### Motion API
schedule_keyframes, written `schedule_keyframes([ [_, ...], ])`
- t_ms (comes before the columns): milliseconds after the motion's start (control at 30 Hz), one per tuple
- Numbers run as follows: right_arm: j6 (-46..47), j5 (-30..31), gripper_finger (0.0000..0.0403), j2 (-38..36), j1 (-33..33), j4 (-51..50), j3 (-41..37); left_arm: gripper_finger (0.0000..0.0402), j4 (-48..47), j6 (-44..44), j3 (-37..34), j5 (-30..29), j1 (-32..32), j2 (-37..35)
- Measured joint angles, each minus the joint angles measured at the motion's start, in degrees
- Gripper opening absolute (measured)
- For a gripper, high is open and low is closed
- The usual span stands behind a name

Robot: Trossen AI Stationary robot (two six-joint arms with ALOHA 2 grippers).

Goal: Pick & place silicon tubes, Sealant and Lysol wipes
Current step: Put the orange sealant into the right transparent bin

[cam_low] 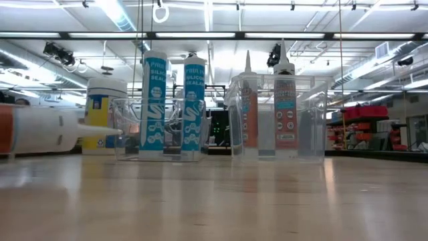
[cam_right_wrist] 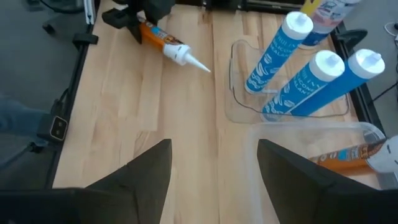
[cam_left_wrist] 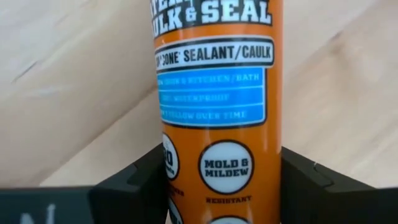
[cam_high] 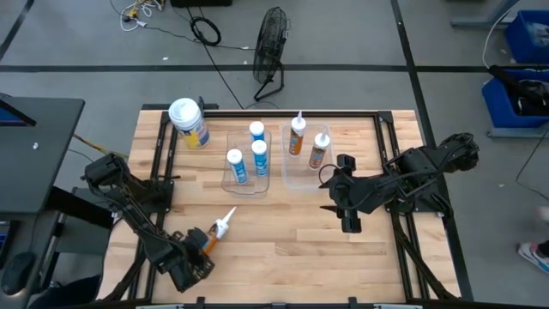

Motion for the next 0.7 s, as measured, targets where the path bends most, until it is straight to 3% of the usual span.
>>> schedule_keyframes([
  [333,-1.1,-1.4,0.0242,0.0,0.0,4.3,0.0,0.0217,9.9,8.6,0.0,-7.6,2.2,-0.2],
  [700,-2.0,-3.9,0.0242,0.0,-0.1,8.1,0.0,0.0216,27.1,32.8,0.0,-9.8,9.5,-0.2],
])
